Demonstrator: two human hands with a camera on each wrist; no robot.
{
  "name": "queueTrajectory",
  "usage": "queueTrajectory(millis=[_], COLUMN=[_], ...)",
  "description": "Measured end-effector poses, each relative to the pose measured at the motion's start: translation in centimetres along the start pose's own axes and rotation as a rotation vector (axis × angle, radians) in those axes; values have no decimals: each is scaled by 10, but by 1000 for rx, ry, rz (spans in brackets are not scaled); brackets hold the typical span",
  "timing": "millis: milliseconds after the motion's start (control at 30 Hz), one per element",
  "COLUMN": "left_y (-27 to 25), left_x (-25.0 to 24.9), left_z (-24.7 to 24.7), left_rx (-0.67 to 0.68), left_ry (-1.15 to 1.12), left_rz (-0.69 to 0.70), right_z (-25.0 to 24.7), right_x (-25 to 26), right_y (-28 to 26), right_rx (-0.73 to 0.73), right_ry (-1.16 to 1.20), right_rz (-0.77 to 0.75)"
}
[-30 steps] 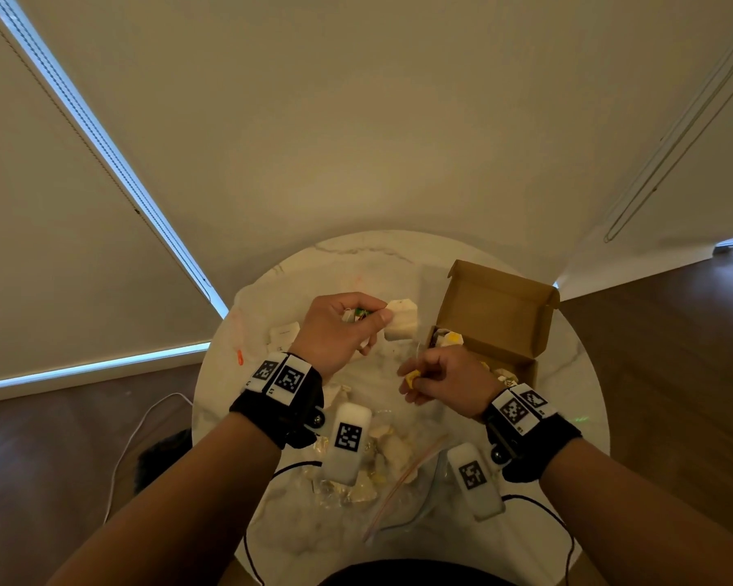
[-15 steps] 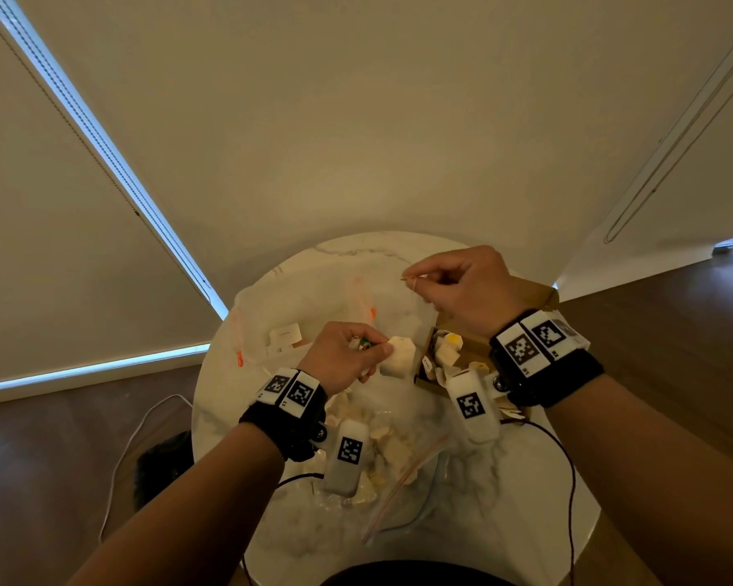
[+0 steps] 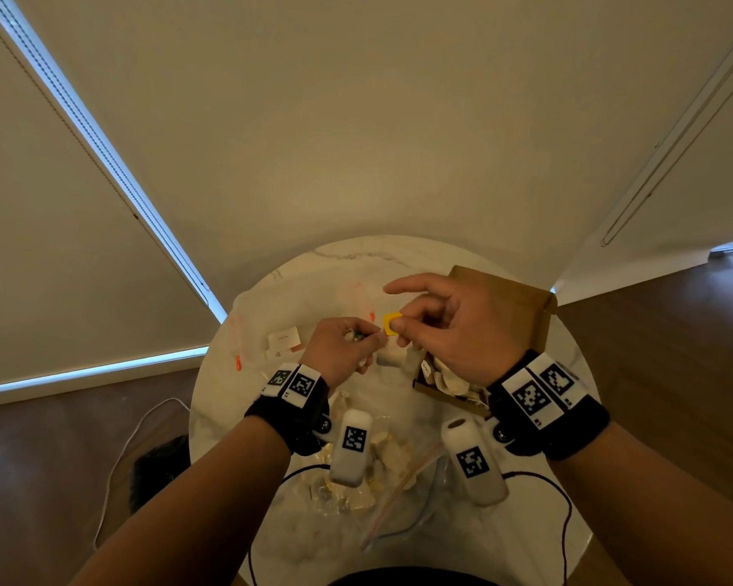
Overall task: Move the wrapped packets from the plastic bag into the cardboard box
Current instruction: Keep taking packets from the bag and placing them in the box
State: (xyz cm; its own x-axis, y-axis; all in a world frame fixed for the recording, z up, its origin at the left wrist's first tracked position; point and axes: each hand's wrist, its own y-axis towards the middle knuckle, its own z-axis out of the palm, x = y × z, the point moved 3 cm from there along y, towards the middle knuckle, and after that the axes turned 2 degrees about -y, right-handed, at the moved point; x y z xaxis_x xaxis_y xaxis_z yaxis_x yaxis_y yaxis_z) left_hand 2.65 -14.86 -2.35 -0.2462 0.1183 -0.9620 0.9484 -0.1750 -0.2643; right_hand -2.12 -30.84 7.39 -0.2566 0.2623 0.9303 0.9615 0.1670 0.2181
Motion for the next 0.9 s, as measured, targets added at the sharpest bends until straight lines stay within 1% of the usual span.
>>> queueTrajectory(millis=[67,167,233,300,400,467,633,767,900], left_y=[3,4,5,7,9,10,12,14,14], left_x=[1,4,4,3,-2,-5,-12,-14,-17], left_z=[-2,-4,-5,-5,-5,-6,-8,-10,-11], left_rx=[-18,-43,-63,-87,-107,-113,-111,-127,-141], left_ry=[-9,-19,-19,-21,-51,-47,-73,-104,-117], left_rz=[-11,-29,-30,-21,-15,-7,9,-11,-20], right_z=[-2,-4,-6,-5,-1,2,9,10,12], right_x=[-2,0,1,-1,-9,-18,-28,-32,-37], right_y=[-3,-8,-11,-17,-25,-27,-31,-33,-34], right_rx=[-15,-35,-39,-13,98,137,180,187,220], right_ry=[0,-46,-58,-22,25,40,102,161,146], right_rz=[-18,-106,-115,-70,36,95,157,232,268])
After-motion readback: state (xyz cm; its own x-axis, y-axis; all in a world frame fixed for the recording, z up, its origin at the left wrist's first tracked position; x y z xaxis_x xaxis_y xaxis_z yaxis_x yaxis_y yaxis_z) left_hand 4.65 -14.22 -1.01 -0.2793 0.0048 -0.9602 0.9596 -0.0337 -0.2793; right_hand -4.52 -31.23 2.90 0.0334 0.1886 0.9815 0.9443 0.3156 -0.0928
